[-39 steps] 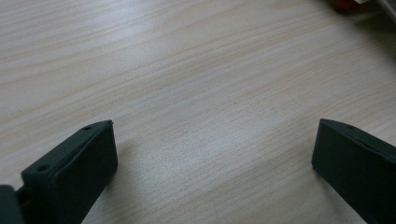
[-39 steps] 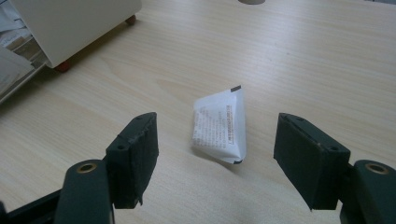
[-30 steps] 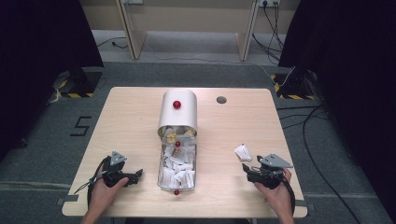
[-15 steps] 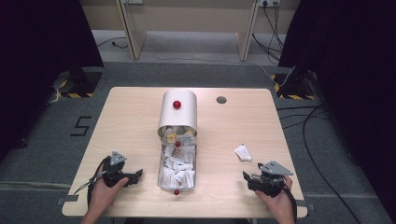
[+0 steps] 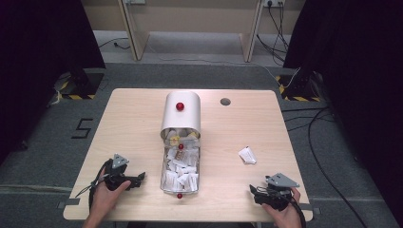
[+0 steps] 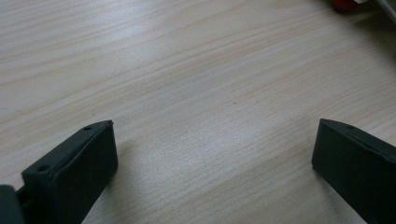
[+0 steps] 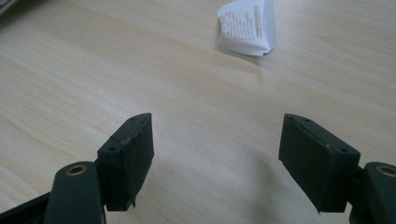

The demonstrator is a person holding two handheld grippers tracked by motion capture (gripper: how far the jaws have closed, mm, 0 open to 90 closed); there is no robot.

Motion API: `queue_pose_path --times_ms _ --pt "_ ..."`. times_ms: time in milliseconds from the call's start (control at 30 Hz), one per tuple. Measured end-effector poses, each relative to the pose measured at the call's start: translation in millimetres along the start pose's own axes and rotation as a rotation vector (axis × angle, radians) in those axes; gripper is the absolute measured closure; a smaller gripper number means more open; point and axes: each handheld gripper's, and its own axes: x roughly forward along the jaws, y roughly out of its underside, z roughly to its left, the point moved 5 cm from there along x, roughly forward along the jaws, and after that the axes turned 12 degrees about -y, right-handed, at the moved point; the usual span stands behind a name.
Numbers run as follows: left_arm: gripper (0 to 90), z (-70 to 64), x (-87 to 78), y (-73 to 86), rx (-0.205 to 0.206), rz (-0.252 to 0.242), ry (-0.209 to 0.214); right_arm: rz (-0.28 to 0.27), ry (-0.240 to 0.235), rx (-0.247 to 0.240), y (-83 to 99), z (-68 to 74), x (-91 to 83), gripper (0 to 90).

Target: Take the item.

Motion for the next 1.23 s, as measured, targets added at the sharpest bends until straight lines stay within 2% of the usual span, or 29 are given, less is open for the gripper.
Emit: queue_pose_path --times_ms 433,600,800,1233 --pt "0.0 0.0 0.0 0.0 0.0 0.0 0.0 0.035 0.007 -0.001 13.1 3.2 -1.7 26.7" --pt "0.0 0.0 0.0 0.0 0.0 0.0 0.0 0.032 0.001 0.019 16.6 4.3 -4.6 25.9" --pt "0.0 0.0 0.0 0.0 0.0 0.0 0.0 0.026 -0.012 0.02 22.3 6.5 -6.3 15.3" --pt "0.0 0.0 0.0 0.0 0.0 0.0 0.0 0.005 -0.016 0.006 24.7 5.8 -7.1 15.3"
